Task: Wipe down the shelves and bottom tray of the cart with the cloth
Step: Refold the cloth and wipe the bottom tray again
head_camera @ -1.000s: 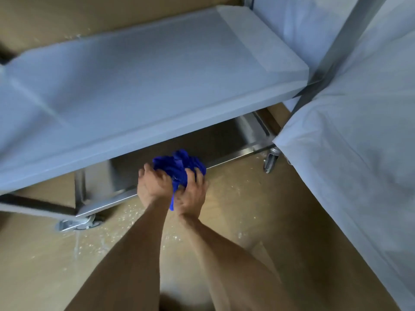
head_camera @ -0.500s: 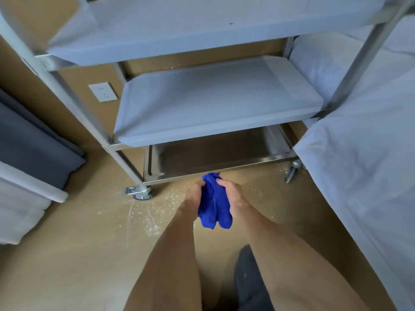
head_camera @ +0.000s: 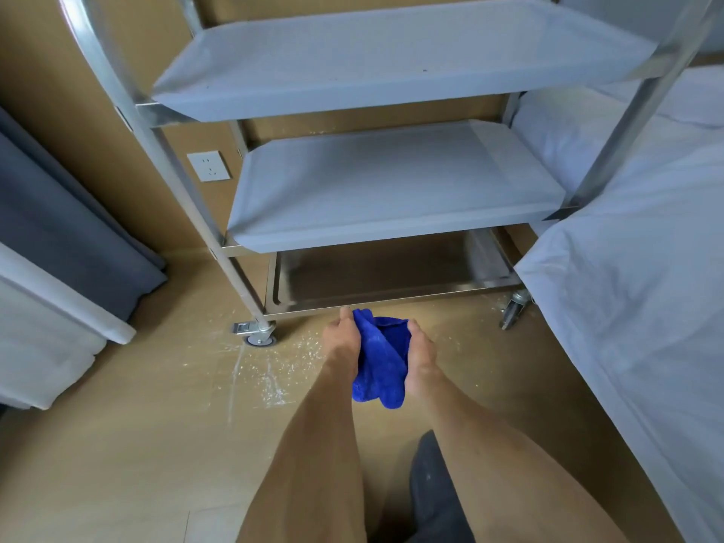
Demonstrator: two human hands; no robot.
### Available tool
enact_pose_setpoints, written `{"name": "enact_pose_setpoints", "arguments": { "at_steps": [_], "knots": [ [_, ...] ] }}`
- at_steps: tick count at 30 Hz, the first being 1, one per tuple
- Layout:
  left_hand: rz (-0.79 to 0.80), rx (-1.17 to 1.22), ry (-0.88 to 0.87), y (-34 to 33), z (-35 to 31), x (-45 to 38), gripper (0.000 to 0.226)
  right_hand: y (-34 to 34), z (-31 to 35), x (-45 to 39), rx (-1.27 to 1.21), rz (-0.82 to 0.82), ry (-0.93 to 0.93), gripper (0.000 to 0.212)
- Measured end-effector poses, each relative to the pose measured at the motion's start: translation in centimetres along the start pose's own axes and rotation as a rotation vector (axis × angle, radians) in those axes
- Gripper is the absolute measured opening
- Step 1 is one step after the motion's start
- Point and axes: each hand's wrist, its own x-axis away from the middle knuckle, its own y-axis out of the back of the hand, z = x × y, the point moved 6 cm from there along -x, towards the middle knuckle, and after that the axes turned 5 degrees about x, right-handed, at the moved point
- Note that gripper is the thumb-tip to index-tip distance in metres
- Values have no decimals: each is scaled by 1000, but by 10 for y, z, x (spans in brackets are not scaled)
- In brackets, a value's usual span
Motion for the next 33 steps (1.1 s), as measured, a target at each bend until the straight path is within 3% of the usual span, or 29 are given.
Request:
{"name": "enact_pose_setpoints", "arguments": {
  "at_steps": [3, 5, 7, 11, 13, 15, 17, 20, 22, 24, 26, 27, 29, 31, 33],
  "knots": [
    [89, -30, 27, -21, 15, -27, 42, -19, -12, -19, 33, 296, -121, 53],
    [87, -134, -68, -29, 16, -46, 39, -19, -23, -42, 24, 299, -196, 46],
    [71, -282, -169, -35, 11, -65, 40, -8, -33, -70, 38, 189, -197, 45],
    [180, -440, 41, -43, 36, -101, 49, 16, -49, -120, 4, -2, -145, 51],
    [197, -525, 122, -43, 53, -119, 39, 24, -47, -127, 61, -123, -124, 27],
    [131, -393, 158, -40, 60, -135, 19, 27, -37, -123, 109, -260, -112, 15],
    [50, -87, 236, -35, 59, -140, 21, 32, -37, -128, 51, -356, -136, 10],
    [97, 297, 406, -33, 57, -138, 30, 30, -40, -132, -6, -231, -354, 14],
    [184, 372, 450, -33, 51, -131, 28, 32, -34, -123, 194, -172, -451, 7],
    [265, 398, 450, -38, 42, -124, 21, 35, -23, -121, 470, -177, -363, 13],
    [347, 458, 479, -48, 36, -109, 21, 19, -5, -119, 605, -105, -82, 28],
    [360, 487, 494, -54, 31, -101, 20, 6, -1, -108, 530, -1, 14, 25],
    [364, 507, 452, -60, 17, -90, 23, -17, 0, -86, 271, 166, -44, 29],
    [344, 581, 364, -58, 4, -90, 40, -37, 1, -68, 76, 336, -116, 37],
    [315, 661, 328, -51, -2, -92, 61, -49, 6, -54, 3, 480, -54, 45]
  ]
}}
